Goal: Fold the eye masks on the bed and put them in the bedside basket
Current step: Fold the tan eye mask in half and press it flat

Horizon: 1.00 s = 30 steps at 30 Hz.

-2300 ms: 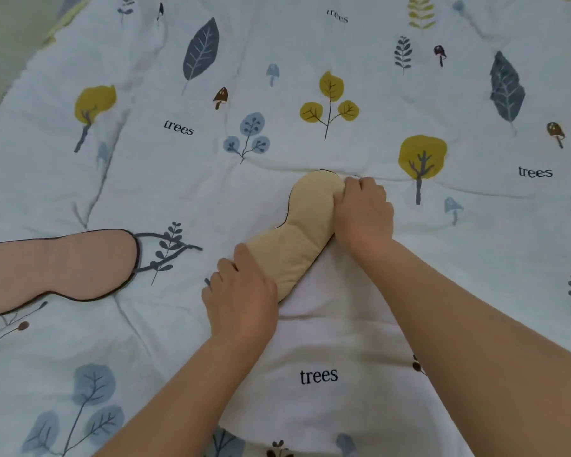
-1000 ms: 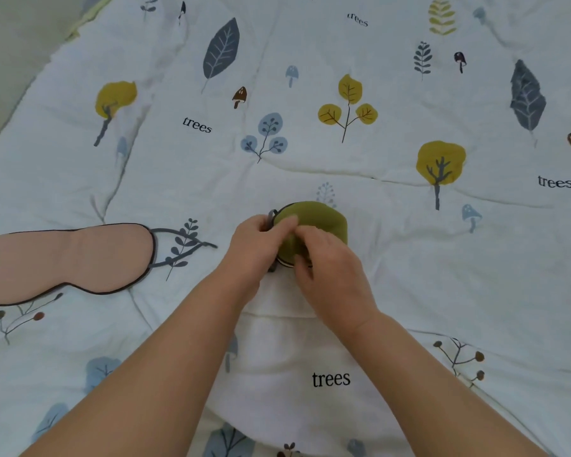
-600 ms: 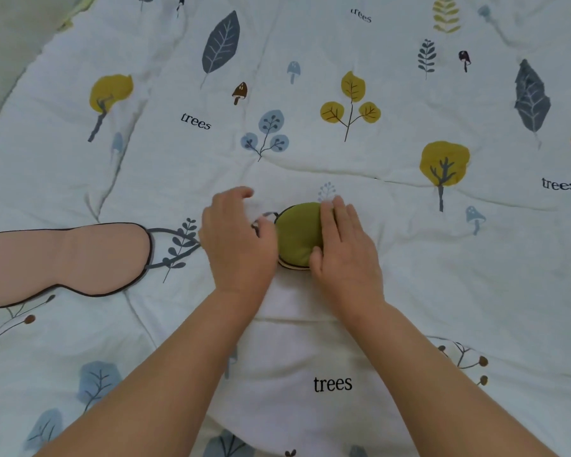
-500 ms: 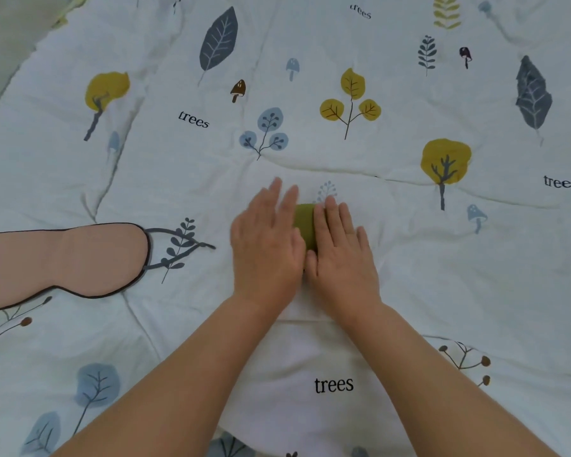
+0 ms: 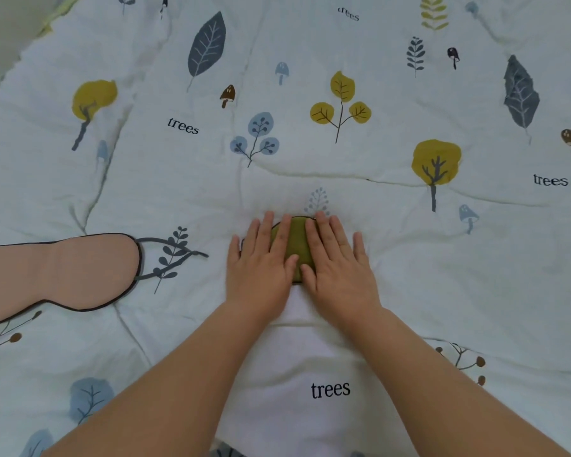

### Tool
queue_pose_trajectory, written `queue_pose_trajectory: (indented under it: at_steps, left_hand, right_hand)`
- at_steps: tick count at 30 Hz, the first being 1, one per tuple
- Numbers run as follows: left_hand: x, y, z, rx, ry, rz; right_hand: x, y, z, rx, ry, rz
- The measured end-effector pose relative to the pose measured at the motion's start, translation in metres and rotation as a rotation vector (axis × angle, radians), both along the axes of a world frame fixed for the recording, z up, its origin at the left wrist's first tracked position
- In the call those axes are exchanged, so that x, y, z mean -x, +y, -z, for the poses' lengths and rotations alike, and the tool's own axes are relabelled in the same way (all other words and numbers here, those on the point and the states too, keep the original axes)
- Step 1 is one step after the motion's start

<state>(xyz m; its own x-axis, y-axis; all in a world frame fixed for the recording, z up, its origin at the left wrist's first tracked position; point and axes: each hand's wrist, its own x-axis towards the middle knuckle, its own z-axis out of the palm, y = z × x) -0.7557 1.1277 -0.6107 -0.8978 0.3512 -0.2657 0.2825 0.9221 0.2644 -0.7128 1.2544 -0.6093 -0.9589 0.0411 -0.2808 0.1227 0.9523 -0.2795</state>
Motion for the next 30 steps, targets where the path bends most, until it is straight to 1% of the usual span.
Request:
queue_pose_trajectory:
  at_steps: [2, 3, 5, 6, 8, 9, 11, 13, 16, 19, 25, 30]
  left_hand:
    - [0.006, 0.000, -0.013, -0.028, 0.029, -0.038]
    - [0.008, -0.001, -0.020, -0.083, 0.016, -0.089]
    - [0.012, -0.003, -0.031, -0.233, -0.081, -0.233]
    - [0.013, -0.003, -0.033, -0.273, -0.132, -0.286]
    - [0.013, -0.002, -0.036, -0.280, -0.178, -0.311]
    - [0.013, -0.001, -0.037, -0.297, -0.193, -0.313]
    - [0.012, 0.002, -0.039, -0.376, -0.251, -0.352]
    - [0.012, 0.005, -0.042, -0.477, -0.314, -0.415]
    - [0.011, 0.014, -0.046, -0.621, -0.367, -0.462]
    - [0.013, 0.032, -0.049, -0.713, -0.377, -0.468]
    - [0.029, 0.081, -0.047, -0.737, -0.358, -0.401]
    - [0.033, 0.102, -0.036, -0.699, -0.392, -0.376]
  right_hand:
    - [0.003, 0.001, -0.013, 0.040, 0.039, 0.033]
    - [0.004, 0.001, -0.020, 0.071, 0.086, 0.089]
    - [0.005, 0.004, -0.031, 0.152, 0.174, 0.279]
    - [0.005, 0.005, -0.035, 0.219, 0.188, 0.402]
    - [0.006, 0.006, -0.040, 0.375, 0.130, 0.618]
    - [0.007, 0.007, -0.040, 0.426, 0.079, 0.666]
    - [0.009, 0.008, -0.040, 0.482, 0.014, 0.670]
    - [0.009, 0.011, -0.040, 0.523, 0.020, 0.669]
    - [0.009, 0.022, -0.042, 0.573, 0.122, 0.727]
    - [0.009, 0.040, -0.043, 0.562, 0.213, 0.770]
    - [0.015, 0.081, -0.041, 0.481, 0.284, 0.847]
    - [0.015, 0.103, -0.028, 0.370, 0.186, 0.857]
